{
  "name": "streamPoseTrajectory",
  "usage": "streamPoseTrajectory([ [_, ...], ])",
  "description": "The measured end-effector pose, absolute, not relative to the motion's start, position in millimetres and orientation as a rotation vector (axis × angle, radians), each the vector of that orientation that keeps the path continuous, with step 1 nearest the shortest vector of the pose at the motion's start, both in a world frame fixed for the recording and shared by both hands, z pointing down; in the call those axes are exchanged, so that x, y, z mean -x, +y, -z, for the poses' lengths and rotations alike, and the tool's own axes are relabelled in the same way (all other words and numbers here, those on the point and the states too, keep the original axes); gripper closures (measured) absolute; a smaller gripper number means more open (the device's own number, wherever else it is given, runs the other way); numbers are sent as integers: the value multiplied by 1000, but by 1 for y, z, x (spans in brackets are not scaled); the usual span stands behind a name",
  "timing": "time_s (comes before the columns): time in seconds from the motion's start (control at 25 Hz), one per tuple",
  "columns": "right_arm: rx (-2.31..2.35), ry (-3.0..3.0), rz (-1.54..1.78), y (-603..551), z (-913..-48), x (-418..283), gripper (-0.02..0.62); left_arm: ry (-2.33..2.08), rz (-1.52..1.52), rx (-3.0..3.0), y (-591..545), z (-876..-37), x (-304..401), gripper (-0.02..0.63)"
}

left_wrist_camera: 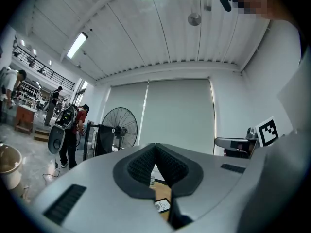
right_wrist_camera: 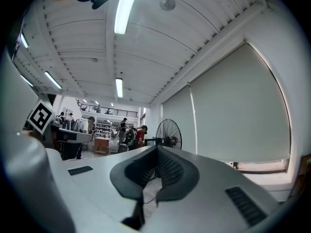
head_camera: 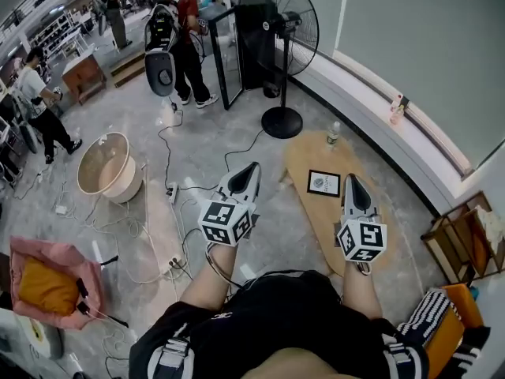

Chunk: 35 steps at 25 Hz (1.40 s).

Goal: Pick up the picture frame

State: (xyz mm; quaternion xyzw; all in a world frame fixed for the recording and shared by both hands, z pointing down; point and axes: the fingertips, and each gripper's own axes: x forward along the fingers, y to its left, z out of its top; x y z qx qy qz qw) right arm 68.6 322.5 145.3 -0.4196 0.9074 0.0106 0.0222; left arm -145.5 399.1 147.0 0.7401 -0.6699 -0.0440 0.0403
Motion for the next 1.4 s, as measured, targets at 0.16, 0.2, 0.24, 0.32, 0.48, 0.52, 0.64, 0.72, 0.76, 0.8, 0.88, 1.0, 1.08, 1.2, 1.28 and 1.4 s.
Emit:
streamPoseTrajectory([
  [0.16,1311,2810,-29,312,-143,-53,578,-2059,144,-2255,395,-148,166,584],
  [0.2,1311,2810,-26,308,-144,-50,578,-2060,142,-2252,392,-150,169,584],
  [0.24,1311,2810,-22,303,-146,-47,578,-2060,137,-2250,389,-152,171,584],
  [0.32,1312,2806,-11,287,-149,-44,578,-2060,125,-2246,376,-155,174,584],
  [0.48,1282,2813,15,246,-157,-31,578,-2075,124,-2222,342,-162,185,584],
  [0.52,1271,2814,20,236,-160,-27,578,-2084,122,-2216,334,-163,189,584],
  [0.64,1268,2807,36,192,-164,-17,578,-2101,94,-2206,295,-167,200,584],
  [0.72,1274,2800,57,159,-164,-11,578,-2081,63,-2219,260,-168,204,584],
  [0.76,1277,2796,61,144,-163,-8,578,-2071,51,-2232,243,-167,205,584],
  [0.8,1281,2794,61,129,-162,-6,578,-2065,43,-2245,225,-164,206,584],
  [0.88,1286,2792,64,99,-159,-3,578,-2055,38,-2270,190,-155,206,584],
  [1.0,1306,2791,79,54,-156,-7,578,-2028,17,-2307,141,-147,196,584],
  [1.08,1326,2788,87,23,-156,-13,578,-2000,1,-2323,107,-148,187,584],
  [1.2,1361,2783,91,-21,-160,-23,578,-1954,-13,-2337,57,-154,177,584],
  [1.28,1389,2779,98,-50,-164,-33,578,-1927,-24,-2343,24,-158,169,584],
  [1.4,1429,2774,114,-89,-170,-51,578,-1884,-38,-2352,-20,-164,155,584],
])
